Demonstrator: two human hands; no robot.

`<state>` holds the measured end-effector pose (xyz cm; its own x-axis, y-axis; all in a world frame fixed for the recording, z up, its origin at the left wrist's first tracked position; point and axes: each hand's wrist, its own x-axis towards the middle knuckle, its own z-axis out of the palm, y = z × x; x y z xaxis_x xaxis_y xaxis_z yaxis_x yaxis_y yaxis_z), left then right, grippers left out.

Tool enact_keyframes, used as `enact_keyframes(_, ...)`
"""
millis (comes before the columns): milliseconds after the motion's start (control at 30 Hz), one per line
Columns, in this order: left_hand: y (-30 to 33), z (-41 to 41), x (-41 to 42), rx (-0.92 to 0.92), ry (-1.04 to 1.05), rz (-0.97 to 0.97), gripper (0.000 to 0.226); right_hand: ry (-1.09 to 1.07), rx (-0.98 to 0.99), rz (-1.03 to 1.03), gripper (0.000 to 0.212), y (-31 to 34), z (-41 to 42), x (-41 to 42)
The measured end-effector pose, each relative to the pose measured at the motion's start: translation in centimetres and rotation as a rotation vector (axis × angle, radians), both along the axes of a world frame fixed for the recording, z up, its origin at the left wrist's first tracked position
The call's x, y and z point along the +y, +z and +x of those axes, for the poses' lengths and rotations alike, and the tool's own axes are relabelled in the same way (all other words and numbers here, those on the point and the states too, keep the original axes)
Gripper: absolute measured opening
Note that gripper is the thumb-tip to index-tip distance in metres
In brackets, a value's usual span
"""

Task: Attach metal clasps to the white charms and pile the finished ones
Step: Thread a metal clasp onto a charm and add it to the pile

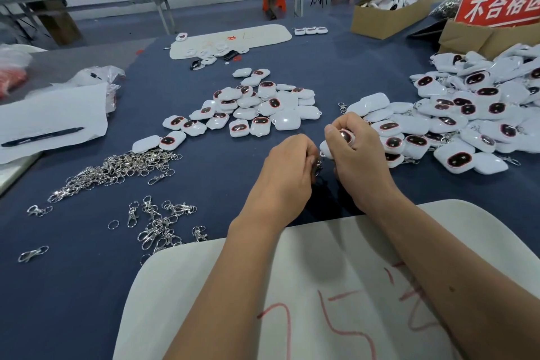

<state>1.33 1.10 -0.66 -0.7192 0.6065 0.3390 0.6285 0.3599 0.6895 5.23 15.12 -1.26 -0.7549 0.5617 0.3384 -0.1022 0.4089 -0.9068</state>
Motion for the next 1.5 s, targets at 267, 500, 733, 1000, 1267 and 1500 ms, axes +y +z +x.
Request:
enact_keyframes(267, 0.6, 0.7, 0.2, 0.005, 0.068, -0.066, 0.015, -0.064, 0.036, 0.197, 0.017, 0.5, 0.6, -0.9)
enact_keyframes(500, 0.5, 1.0, 0.5, 0.081, 0.102, -0.122, 0.021, -0.064, 0.051, 0.254, 0.018, 0.4, 0.7, -1.0)
enact_keyframes(733, 0.0, 0.7, 0.9, 0.045, 0.078, 0.188, 0.017, -0.015, 0.030, -0.153, 0.024, 0.1, 0.3, -0.1)
enact_keyframes(1000, -0.3, -0.1, 1.1, 0.004, 0.040, 0.374, 0.018, 0.159, 0.065, -0.521, 0.044, 0.7, 0.5, 0.1)
enact_keyframes(1267, 0.1, 0.0, 0.9, 0.072, 0.071, 0.411, 0.016, 0.245, 0.023, -0.554, 0.046, 0.8, 0.6, 0.2)
enact_keyframes(1500, 0.0, -0.3, 0.5, 0.037, 0.196, 0.478, 0.017, 0.383, 0.069, -0.567, 0.016, 0.5, 0.9, 0.4)
